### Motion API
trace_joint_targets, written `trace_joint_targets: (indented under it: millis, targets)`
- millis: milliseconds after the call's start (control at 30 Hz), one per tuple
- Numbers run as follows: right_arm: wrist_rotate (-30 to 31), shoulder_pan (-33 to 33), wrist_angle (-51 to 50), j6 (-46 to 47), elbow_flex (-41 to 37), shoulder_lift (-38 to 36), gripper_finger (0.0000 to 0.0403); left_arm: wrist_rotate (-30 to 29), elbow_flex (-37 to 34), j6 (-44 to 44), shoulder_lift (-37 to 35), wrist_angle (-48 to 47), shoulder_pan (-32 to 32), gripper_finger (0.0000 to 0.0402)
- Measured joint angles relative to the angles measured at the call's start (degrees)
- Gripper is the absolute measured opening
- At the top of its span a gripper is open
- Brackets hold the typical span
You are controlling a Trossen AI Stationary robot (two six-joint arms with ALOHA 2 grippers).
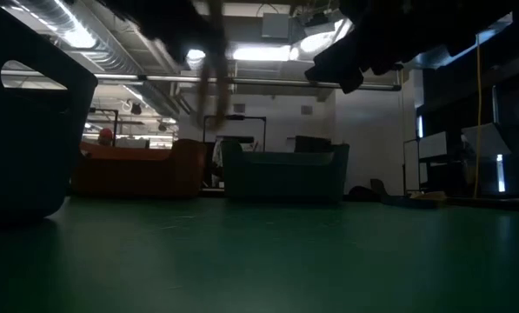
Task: Sort rubber bands into baskets
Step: Put the white rubber band into the blue bin
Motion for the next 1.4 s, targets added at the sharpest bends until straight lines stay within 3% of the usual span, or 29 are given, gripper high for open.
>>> trace_joint_targets:
  millis: [233, 600, 800, 967, 1267, 1400]
  targets:
    - [0.00, 0.00, 0.03, 0.00, 0.00, 0.01, 0.0177, 0.40, -0.01, -7.29, -9.36, -9.45, -4.20, 0.0014]
    - [1.86, -0.02, 0.14, 0.02, 0.00, 0.03, 0.0177, 7.54, -0.02, -26.86, -21.44, -24.93, -12.29, 0.0020]
    - [3.19, -0.02, 0.12, 0.53, 0.00, 0.03, 0.0177, 8.86, -0.35, -37.55, -21.86, -34.34, -17.55, 0.0021]
    - [3.21, -0.02, 0.03, 1.46, 0.00, 0.05, 0.0177, 7.82, -3.96, -42.87, -20.34, -34.62, -20.35, 0.0021]
    - [3.23, -0.02, 0.06, 1.51, 0.00, 0.05, 0.0177, 8.49, -9.14, -49.40, -19.60, -35.48, -19.65, 0.0023]
    - [3.23, -0.02, 0.02, 1.49, 0.00, 0.05, 0.0177, 10.66, -11.10, -52.14, -19.47, -35.01, -17.83, 0.0052]
